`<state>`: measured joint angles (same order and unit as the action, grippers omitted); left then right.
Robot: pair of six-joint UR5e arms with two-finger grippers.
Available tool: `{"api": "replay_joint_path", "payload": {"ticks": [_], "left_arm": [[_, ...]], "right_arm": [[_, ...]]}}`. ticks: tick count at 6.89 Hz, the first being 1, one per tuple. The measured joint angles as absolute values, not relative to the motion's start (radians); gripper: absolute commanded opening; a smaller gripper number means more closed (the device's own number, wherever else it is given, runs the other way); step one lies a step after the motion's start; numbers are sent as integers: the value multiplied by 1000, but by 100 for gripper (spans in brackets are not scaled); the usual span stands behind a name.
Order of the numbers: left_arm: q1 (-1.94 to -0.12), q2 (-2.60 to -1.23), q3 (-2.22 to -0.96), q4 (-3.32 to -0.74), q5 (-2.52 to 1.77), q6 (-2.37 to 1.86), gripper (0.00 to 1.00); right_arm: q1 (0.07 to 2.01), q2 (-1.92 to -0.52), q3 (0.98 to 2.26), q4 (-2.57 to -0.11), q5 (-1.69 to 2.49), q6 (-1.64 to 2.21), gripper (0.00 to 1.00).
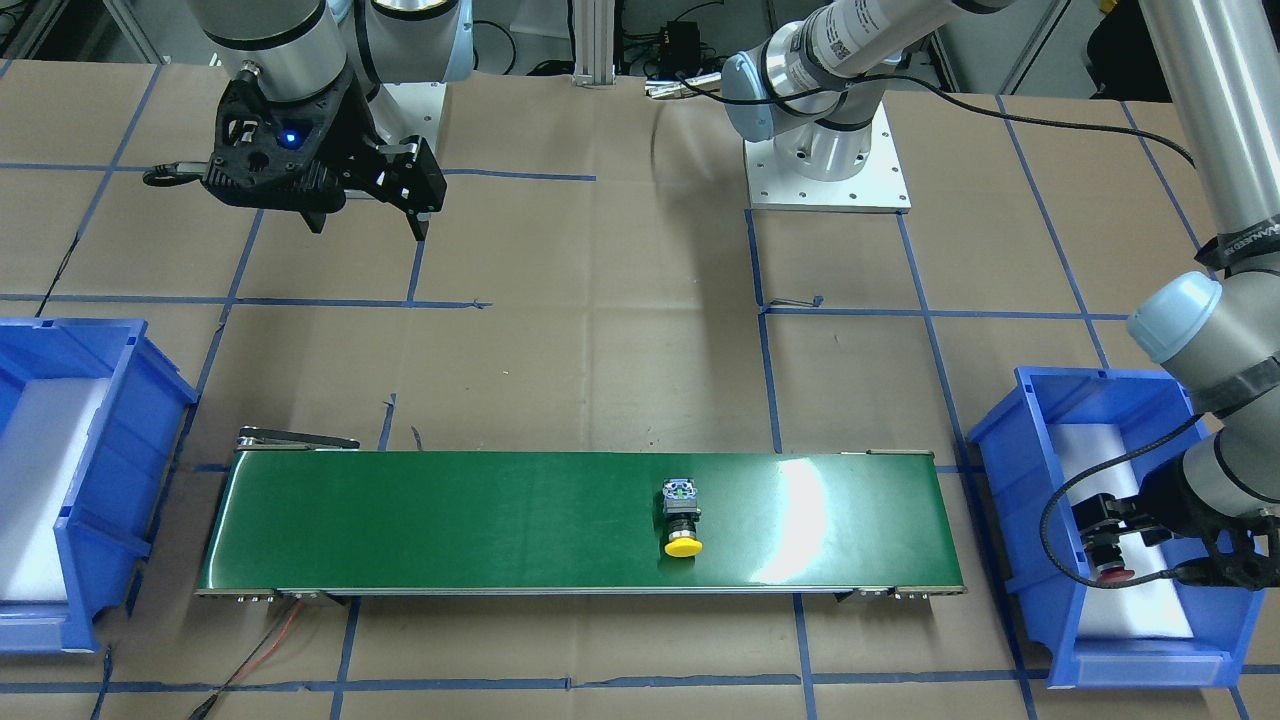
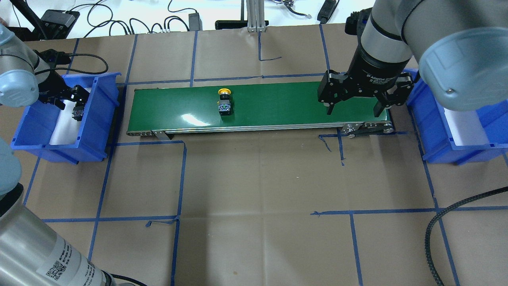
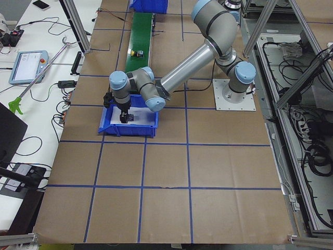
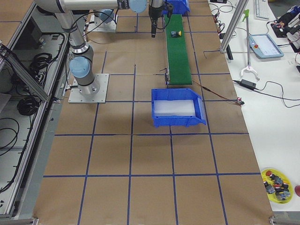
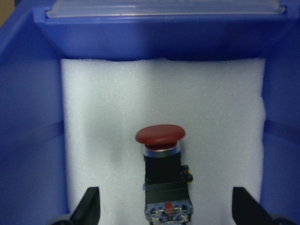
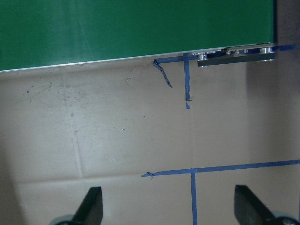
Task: Transport two buttons from left to right
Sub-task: 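Lower the left gripper and grasp the red-capped button in the bin, then carry the red button to the belt while the right gripper reaches for the yellow button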
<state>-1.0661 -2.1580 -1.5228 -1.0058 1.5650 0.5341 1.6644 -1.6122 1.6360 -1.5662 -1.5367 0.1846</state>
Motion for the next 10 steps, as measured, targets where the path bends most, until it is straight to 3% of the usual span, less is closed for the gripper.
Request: {"api": "replay_joint_path", "payload": {"ticks": [2, 3, 4, 7, 10], "left_arm": [[-1066, -2167, -1531, -990, 1563, 533, 48], [-1066, -2169, -1532, -980, 1562, 534, 29], [-1066, -2172, -1532, -976, 1563, 535, 19], [-1068, -2160, -1503, -985, 1565, 535, 18], [-1067, -2046, -1457, -1140, 1570, 544, 18]], "right_arm": [[1664, -1612, 1636, -1566, -1537, 184, 100], [1664, -1612, 1636, -1566, -1536, 185, 100], [1664, -1612, 1636, -1567, -1536, 185, 100], [1664, -1611, 1632, -1568, -1536, 185, 100], [1660, -1612, 1629, -1576, -1537, 184, 100]]}}
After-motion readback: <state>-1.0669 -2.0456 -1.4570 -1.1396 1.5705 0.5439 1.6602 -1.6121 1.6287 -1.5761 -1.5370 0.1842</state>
